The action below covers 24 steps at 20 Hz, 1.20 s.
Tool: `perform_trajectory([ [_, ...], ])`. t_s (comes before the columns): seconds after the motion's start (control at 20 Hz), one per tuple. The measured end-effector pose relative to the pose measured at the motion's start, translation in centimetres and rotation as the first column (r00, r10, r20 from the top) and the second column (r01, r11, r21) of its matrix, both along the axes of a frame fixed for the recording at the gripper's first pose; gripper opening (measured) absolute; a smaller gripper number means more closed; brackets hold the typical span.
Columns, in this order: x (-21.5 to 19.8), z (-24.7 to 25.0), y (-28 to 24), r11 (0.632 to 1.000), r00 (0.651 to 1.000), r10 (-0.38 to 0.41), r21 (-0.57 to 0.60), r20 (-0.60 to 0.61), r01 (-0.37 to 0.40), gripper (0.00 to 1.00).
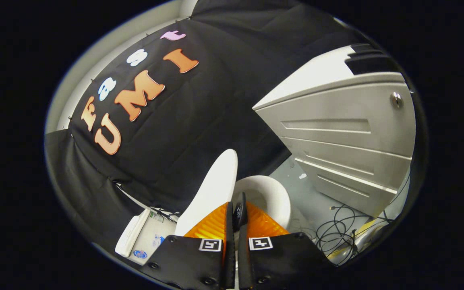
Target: Open the toilet lid.
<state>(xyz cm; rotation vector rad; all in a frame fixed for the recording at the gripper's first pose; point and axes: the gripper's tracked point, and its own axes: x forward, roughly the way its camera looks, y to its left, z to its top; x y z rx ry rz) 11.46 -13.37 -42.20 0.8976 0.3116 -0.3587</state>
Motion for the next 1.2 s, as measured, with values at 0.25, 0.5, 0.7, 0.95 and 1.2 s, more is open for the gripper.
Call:
perform_trajectory([
  [0.25, 1.8, 4.7, 1.6, 0.993, 0.998, 0.07, -0.092, -0.009, -0.07, 0.11],
  [0.5, 3.7, 11.4, 4.8, 0.977, 0.992, 0.123, -0.176, 0.01, -0.119, 0.1],
  [0.7, 4.8, 14.4, 6.8, 0.956, 0.988, 0.152, -0.248, -0.037, -0.156, 0.09],
  [0.95, 5.8, 17.4, 9.2, 0.939, 0.984, 0.174, -0.292, -0.049, -0.181, 0.09],
  [1.2, 7.0, 20.8, 12.6, 0.878, 0.969, 0.235, -0.41, -0.08, -0.246, 0.09],
])
